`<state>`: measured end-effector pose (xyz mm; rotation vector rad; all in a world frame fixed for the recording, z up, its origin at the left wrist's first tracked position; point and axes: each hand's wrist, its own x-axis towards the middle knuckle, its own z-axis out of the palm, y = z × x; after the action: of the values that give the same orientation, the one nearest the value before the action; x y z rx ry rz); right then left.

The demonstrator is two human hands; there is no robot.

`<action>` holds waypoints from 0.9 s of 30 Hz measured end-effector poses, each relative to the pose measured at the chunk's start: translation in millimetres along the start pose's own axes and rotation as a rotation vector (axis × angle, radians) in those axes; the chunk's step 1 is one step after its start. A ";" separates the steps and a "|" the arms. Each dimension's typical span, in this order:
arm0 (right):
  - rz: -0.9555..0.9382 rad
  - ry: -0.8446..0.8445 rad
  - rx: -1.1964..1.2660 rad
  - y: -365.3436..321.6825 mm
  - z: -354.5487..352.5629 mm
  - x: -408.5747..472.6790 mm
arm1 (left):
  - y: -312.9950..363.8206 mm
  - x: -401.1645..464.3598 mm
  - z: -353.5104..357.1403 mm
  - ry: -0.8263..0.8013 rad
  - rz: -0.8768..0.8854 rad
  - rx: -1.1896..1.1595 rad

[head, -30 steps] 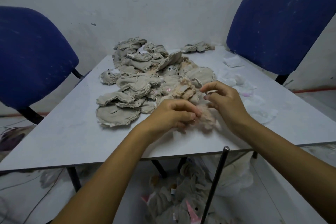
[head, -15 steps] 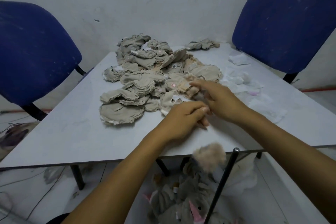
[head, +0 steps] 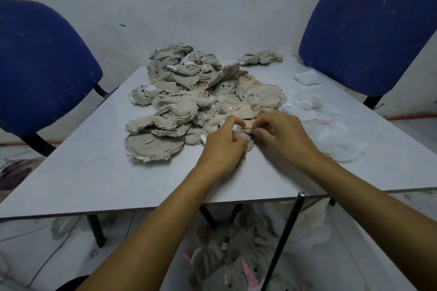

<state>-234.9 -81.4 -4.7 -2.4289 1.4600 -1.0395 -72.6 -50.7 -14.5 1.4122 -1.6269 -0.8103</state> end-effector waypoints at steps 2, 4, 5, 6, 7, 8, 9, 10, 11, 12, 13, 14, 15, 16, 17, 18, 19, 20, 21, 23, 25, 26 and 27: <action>0.017 -0.017 -0.009 1.7 -0.7 -0.6 | 0.4 1.0 0.8 0.015 0.005 0.039; 0.060 -0.106 -0.042 3.0 -0.7 -0.8 | 1.0 1.8 2.0 0.029 0.003 0.085; 0.083 -0.143 -0.063 3.3 0.1 -1.0 | 1.3 1.7 2.5 0.030 -0.005 0.098; 0.103 -0.157 -0.087 3.0 1.3 -1.0 | 2.0 1.3 2.8 0.028 -0.015 0.104; 0.131 -0.142 -0.107 2.0 2.0 -0.1 | 3.0 1.2 2.6 0.024 -0.025 0.107; 0.161 -0.105 -0.113 0.7 2.3 1.3 | 4.2 1.1 2.3 0.019 -0.033 0.105; 0.178 -0.054 -0.108 -0.4 2.5 2.3 | 5.6 0.6 2.0 0.019 -0.034 0.097; 0.171 0.002 -0.086 -0.9 2.1 3.5 | 7.4 0.1 1.9 0.024 -0.029 0.088; 0.145 0.052 -0.038 -1.0 0.8 4.7 | 8.6 0.0 1.8 0.026 -0.012 0.086; 0.113 0.091 0.032 -1.4 -1.6 5.4 | 9.0 0.9 1.5 0.022 0.016 0.098; 0.086 0.112 0.110 -2.3 -5.0 5.1 | 9.0 1.7 0.9 0.012 0.053 0.109; 0.064 0.111 0.178 -3.4 -8.7 4.1 | 8.7 2.5 -0.4 -0.003 0.090 0.110; 0.044 0.091 0.225 -4.2 -12.1 2.6 | 8.7 3.4 -2.5 -0.019 0.120 0.081; 0.026 0.061 0.252 -4.6 -14.9 0.8 | 9.4 4.2 -4.8 -0.036 0.136 0.018; 0.009 0.027 0.267 -4.1 -17.4 -1.7 | 9.9 5.3 -7.2 -0.054 0.148 -0.054; -0.006 -0.003 0.280 -3.5 -19.0 -4.4 | 10.2 6.2 -9.6 -0.065 0.173 -0.086; -0.019 -0.028 0.298 -3.2 -20.0 -7.4 | 10.4 7.2 -12.1 -0.064 0.210 -0.059; -0.028 -0.044 0.316 -2.8 -20.4 -10.0 | 10.5 8.3 -14.2 -0.055 0.243 -0.006; -0.029 -0.053 0.332 -2.1 -20.1 -11.9 | 11.1 9.5 -15.9 -0.040 0.270 0.042; -0.004 -0.076 0.331 -2.3 -19.1 -13.1 | 11.1 10.4 -19.4 -0.028 0.282 0.097; 0.023 -0.179 0.295 -3.4 -19.7 -12.1 | 9.2 10.5 -20.8 -0.053 0.282 0.153; 0.024 -0.272 0.302 -4.4 -20.9 -12.0 | 8.9 10.1 -20.1 -0.072 0.277 0.171; 0.025 -0.372 0.351 -6.3 -23.0 -12.7 | 9.2 9.4 -18.3 -0.082 0.271 0.160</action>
<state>-248.1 -62.3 9.1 -2.1956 1.0819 -0.7131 -61.0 -57.7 3.5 1.2423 -1.9320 -0.5987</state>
